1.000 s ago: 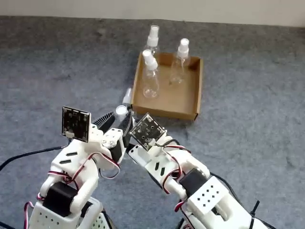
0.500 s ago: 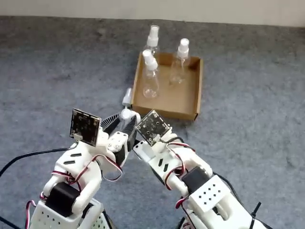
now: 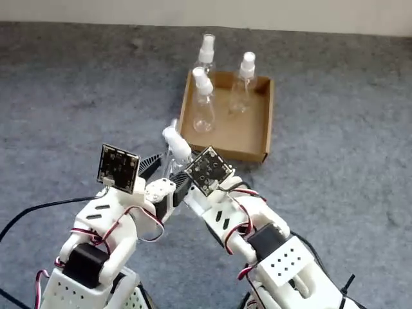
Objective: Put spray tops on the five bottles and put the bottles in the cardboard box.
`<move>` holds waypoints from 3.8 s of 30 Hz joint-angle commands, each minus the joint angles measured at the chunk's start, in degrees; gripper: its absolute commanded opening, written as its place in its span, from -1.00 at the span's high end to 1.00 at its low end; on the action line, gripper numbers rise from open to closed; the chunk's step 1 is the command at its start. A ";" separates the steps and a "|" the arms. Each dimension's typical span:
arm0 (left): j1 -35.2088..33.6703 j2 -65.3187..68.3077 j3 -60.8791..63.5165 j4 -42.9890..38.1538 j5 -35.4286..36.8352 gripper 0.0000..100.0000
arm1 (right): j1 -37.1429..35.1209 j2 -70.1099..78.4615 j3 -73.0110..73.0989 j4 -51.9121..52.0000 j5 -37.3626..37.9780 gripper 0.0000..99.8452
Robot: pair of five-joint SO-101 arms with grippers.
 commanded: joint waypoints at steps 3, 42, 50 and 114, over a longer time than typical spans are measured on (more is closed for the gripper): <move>-5.49 -0.48 -0.84 -0.53 -0.79 0.59 | 5.14 -0.92 -7.78 -1.63 1.05 0.99; -4.00 0.13 5.32 -9.49 -10.46 0.54 | 1.80 31.69 -63.96 47.52 -12.13 0.99; -3.82 -0.40 5.32 -9.41 -10.37 0.54 | 12.00 32.40 -63.87 41.19 -8.18 0.99; -4.00 -0.40 6.99 -9.67 -10.46 0.55 | 29.14 62.90 -42.07 -17.54 2.29 0.99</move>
